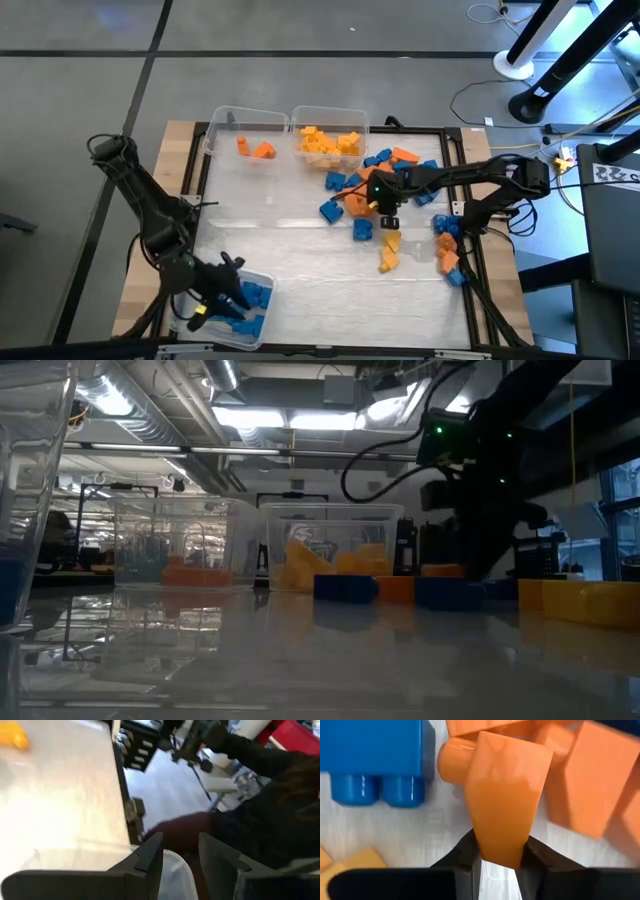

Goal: Sort blocks
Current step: Put the orange game piece into the top left transparent bin

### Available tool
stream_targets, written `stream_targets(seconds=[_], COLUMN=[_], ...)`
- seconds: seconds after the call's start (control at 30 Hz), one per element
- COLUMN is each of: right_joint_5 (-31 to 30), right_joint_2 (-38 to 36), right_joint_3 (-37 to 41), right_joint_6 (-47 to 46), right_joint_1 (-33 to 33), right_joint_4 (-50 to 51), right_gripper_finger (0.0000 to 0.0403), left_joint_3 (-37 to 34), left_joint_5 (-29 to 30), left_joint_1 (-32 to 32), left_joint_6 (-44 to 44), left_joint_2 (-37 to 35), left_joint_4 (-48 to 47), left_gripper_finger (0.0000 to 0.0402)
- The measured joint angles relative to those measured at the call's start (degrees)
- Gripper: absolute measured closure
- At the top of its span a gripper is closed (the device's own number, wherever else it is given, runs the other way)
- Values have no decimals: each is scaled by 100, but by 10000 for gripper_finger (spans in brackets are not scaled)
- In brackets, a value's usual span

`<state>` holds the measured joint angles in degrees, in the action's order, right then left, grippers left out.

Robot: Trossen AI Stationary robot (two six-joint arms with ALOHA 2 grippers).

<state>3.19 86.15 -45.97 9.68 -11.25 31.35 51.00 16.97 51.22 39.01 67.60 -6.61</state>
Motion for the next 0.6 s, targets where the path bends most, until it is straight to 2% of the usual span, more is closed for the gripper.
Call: stream_targets(seconds=[0.27,0.4,0.6], right_joint_5=[4,6,6], right_joint_2=[0,0,0], right_joint_3=[-513,-837,-1283], right_joint_6=[129,251,264], right_joint_1=[0,0,0], right_joint_4=[13,6,-245], right_gripper_finger=[306,314,312], left_joint_3=[0,0,0], left_joint_5=[20,50,548], left_joint_1=[-577,-968,-1552], left_joint_6=[-991,-1427,-1954], left_joint_2=[-60,-60,-60], left_joint_4=[-32,-32,-52], left_gripper_finger=[288,288,288])
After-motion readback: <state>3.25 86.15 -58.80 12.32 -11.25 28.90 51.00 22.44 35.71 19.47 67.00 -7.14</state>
